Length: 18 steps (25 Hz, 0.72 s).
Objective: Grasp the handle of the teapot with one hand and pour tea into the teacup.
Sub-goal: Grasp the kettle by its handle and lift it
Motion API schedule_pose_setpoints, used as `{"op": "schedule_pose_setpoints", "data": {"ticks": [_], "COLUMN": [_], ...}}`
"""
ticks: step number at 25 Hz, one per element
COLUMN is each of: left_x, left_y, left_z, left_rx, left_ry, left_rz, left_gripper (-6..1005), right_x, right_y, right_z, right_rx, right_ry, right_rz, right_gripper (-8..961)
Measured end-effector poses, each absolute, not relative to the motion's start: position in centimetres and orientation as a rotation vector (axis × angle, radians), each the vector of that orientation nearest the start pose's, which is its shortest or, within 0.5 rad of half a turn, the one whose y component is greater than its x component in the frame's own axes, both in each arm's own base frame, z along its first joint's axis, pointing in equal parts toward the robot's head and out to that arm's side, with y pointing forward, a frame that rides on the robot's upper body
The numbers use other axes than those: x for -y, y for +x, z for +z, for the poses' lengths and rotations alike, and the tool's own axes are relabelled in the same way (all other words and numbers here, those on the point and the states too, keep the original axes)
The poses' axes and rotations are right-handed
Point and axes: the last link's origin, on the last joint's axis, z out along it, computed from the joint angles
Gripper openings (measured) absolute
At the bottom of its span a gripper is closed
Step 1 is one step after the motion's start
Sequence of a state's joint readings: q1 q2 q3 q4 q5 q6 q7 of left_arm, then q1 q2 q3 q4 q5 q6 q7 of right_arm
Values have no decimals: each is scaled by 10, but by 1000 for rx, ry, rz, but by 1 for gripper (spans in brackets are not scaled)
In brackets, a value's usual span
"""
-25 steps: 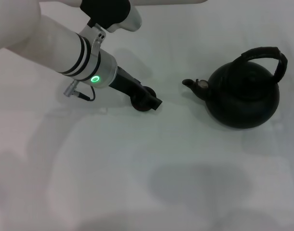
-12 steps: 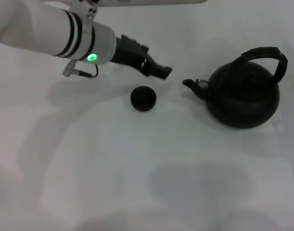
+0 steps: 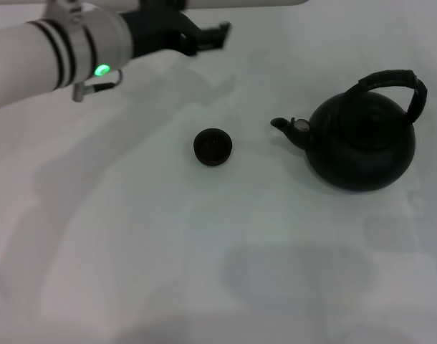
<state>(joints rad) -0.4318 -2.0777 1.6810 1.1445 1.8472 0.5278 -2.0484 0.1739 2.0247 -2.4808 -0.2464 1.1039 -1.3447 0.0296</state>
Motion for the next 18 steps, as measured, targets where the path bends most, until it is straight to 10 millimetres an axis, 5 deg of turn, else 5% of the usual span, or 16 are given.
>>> {"op": "schedule_pose_setpoints", "data": {"ticks": [8,18], "left_x": [-398,-396], "left_y": [-178,-167], "left_z": [-42,-34], "left_rx": [613,533], "left_ry": [-2119,-1820], "left_rz": [-474,-533], "left_gripper": [866,862], "right_x": [-241,-240], "right_y": [380,383], "right_z": [13,13], "right_rx": [-613,-626], "right_ry": [-1415,-1410], "right_rz": [703,699], "right_gripper": [833,825]}}
